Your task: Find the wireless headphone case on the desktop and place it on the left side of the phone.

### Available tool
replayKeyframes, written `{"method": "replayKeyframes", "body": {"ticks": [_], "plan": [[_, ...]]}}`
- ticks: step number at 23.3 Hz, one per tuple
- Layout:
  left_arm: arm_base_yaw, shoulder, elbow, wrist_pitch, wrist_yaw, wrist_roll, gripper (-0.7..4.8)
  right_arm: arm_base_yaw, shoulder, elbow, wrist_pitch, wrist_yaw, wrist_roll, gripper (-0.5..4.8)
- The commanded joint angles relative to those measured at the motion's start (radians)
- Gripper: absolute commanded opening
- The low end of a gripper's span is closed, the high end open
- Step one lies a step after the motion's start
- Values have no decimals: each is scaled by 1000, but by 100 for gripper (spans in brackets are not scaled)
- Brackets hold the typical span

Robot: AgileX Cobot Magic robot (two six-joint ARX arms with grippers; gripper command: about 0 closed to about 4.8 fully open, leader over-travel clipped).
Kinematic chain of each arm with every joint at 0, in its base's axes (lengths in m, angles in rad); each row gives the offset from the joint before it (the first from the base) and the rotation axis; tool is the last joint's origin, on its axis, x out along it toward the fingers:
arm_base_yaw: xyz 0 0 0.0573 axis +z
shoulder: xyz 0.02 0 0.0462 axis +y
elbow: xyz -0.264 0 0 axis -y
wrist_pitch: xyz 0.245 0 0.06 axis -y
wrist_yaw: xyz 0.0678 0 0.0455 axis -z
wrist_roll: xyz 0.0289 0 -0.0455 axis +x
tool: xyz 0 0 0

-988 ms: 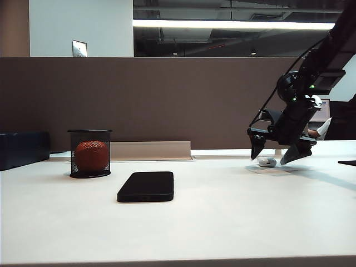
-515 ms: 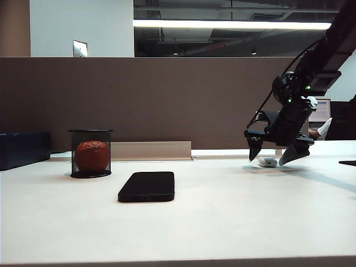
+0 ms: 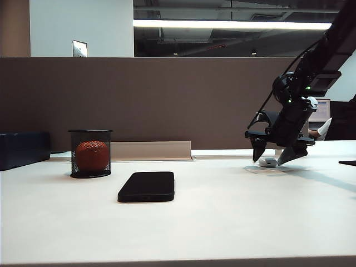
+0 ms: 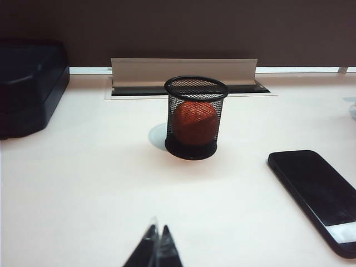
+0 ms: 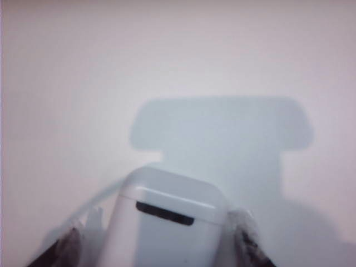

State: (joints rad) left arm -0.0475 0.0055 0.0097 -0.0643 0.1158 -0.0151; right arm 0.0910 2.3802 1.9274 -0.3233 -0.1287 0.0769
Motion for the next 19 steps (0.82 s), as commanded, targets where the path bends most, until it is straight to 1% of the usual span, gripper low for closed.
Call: {"method": "replayKeyframes", "body": {"ticks": [1, 2, 4, 5, 8, 19], "plan": [[-1, 1, 1, 13, 0, 7, -5, 0, 2, 2, -26, 0, 2, 354], [-1, 1, 1, 13, 0, 7, -5, 0, 2, 2, -25, 0, 2, 348], [-1, 1, 1, 13, 0, 7, -5, 0, 2, 2, -26, 0, 2, 289], [-1, 1, 1, 13, 0, 7, -5, 0, 2, 2, -28, 0, 2, 249], [-1, 1, 1, 13, 0, 7, -5, 0, 2, 2, -32, 0, 2, 236], [-1, 1, 1, 13, 0, 7, -5, -1, -3, 23, -55, -1, 2, 237]]}}
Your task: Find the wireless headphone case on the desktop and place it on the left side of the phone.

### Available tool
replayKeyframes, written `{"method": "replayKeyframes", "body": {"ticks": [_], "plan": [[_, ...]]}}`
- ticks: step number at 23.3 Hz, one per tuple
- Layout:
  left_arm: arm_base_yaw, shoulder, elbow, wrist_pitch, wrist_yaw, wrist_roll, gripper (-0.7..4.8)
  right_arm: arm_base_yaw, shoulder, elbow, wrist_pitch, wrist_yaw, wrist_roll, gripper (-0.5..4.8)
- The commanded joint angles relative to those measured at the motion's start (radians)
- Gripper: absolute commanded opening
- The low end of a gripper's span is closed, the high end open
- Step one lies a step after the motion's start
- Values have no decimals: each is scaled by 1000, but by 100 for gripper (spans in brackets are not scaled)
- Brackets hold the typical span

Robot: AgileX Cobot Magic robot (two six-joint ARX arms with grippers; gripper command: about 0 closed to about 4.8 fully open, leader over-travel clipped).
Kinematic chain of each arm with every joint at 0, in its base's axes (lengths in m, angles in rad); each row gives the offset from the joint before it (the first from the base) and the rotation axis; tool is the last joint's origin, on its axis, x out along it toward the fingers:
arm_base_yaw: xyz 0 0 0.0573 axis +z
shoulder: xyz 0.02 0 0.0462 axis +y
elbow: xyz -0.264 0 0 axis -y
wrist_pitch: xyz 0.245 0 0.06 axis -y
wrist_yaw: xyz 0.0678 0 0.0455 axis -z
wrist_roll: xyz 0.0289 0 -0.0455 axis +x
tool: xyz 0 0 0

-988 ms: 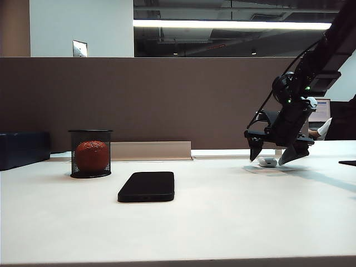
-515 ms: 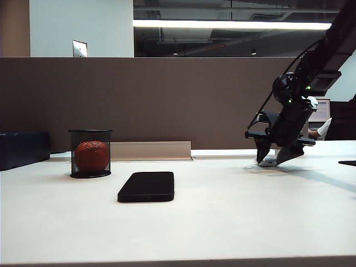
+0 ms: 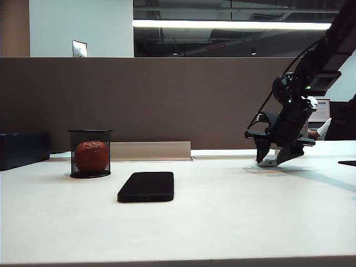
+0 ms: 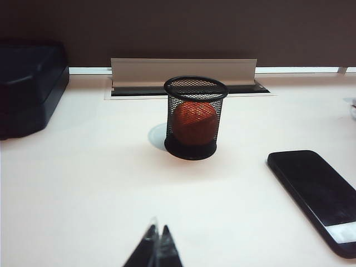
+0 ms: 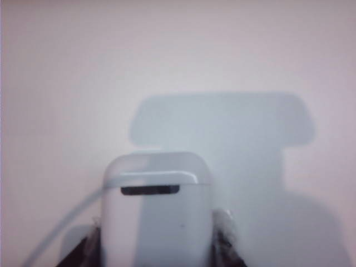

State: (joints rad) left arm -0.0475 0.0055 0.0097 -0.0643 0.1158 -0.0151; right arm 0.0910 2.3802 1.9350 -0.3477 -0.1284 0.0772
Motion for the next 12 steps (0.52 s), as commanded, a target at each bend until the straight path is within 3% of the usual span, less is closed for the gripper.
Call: {"method": "replayKeyframes", "body": {"ticks": [1, 12], "plan": [[-1, 1, 1, 13, 0, 7, -5, -1, -5, 23, -37, -1, 2, 237], [-1, 1, 1, 13, 0, 7, -5, -1, -6, 197, -237, -8, 2, 237]]}}
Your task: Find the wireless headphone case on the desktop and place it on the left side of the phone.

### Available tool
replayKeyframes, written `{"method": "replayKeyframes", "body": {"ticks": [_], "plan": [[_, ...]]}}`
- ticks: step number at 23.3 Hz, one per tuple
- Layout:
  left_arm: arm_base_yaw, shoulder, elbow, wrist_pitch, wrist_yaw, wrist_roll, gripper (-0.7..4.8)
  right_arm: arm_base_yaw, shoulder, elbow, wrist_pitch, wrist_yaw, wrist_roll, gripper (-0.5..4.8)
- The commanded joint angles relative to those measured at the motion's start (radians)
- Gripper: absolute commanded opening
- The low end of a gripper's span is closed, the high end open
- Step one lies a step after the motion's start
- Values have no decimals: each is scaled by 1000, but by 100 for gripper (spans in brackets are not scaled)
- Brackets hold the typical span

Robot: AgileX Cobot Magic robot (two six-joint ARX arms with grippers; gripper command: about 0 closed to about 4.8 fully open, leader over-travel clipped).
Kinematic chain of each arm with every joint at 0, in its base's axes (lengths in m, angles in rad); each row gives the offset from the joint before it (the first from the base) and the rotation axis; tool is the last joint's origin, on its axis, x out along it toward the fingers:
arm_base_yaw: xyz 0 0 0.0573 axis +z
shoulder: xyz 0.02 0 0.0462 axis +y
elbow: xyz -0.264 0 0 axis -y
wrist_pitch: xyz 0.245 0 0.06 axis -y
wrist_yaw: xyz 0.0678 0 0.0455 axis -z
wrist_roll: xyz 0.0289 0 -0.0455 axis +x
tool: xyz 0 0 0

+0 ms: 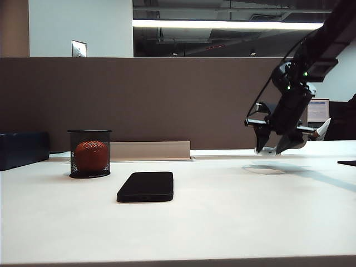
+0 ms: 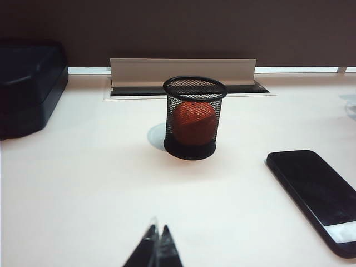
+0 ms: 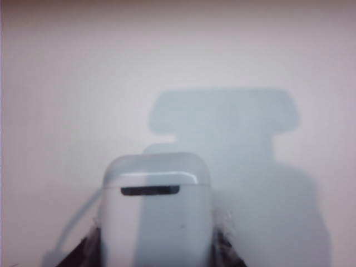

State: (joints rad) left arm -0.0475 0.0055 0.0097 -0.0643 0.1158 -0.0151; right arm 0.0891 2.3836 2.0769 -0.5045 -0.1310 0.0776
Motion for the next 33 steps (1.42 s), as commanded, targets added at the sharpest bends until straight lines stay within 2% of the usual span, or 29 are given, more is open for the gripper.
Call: {"method": "replayKeyframes", "body": {"ticks": [1, 10, 13, 25, 33], "plan": [[-1, 1, 1, 13, 0, 7, -5, 1, -10, 86, -132, -10, 1, 237], [-1, 1, 3, 19, 0, 6, -5, 0, -10, 211, -364, -142, 1, 237], [-1, 1, 3, 21, 0, 6, -5, 1, -23, 251, -493, -200, 0, 238], [-1, 1, 3, 21, 0, 3, -5, 10, -150, 251, -653, -212, -30, 238], [-1, 1, 3, 21, 0, 3, -5, 69, -271, 249, -702, -209, -31, 237]]}}
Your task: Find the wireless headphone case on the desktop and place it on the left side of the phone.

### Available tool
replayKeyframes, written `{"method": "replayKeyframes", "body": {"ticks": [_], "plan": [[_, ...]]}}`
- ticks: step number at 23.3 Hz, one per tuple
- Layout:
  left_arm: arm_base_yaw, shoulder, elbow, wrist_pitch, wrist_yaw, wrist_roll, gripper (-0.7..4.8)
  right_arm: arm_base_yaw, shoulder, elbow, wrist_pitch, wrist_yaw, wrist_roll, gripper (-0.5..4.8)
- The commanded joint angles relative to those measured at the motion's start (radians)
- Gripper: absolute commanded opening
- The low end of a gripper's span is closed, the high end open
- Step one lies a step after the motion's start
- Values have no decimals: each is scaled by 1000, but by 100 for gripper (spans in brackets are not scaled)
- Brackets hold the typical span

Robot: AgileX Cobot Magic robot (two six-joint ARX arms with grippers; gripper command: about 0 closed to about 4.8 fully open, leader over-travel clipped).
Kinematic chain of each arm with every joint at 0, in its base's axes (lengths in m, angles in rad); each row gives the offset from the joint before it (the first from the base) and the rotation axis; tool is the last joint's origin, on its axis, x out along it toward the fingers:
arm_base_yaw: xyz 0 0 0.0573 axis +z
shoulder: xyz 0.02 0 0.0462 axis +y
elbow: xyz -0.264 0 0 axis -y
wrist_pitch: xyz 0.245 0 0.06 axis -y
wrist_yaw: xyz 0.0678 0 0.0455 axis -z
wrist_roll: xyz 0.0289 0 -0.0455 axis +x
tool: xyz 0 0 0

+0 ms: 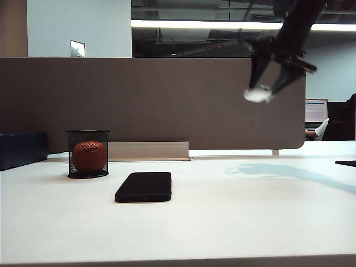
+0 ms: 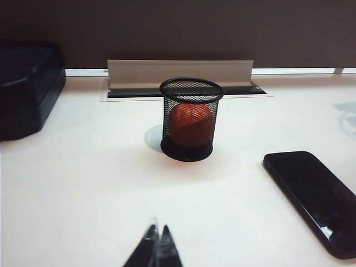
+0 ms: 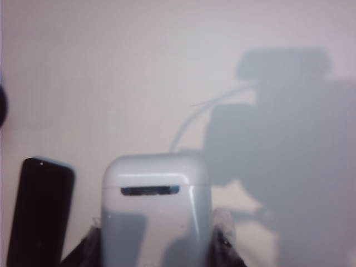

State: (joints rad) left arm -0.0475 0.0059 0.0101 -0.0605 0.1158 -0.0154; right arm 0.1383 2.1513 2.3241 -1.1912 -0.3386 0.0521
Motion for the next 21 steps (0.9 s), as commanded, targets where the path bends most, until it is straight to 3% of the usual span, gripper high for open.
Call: {"method": "replayKeyframes", "body": {"ticks": [1, 8, 16, 21], "plan": [[-1, 0, 3, 18, 0, 3, -5, 20, -50, 2, -21, -3, -5, 237], [-1, 0, 3, 17, 0, 3, -5, 45, -206, -62, -39, -5, -5, 237], [-1, 0, 3, 18, 0, 3, -5, 44, -442, -330, 6, -10, -17, 237], [-1, 0, 3, 18, 0, 3, -5, 58, -547, -462, 52, -82, 0, 236]]}}
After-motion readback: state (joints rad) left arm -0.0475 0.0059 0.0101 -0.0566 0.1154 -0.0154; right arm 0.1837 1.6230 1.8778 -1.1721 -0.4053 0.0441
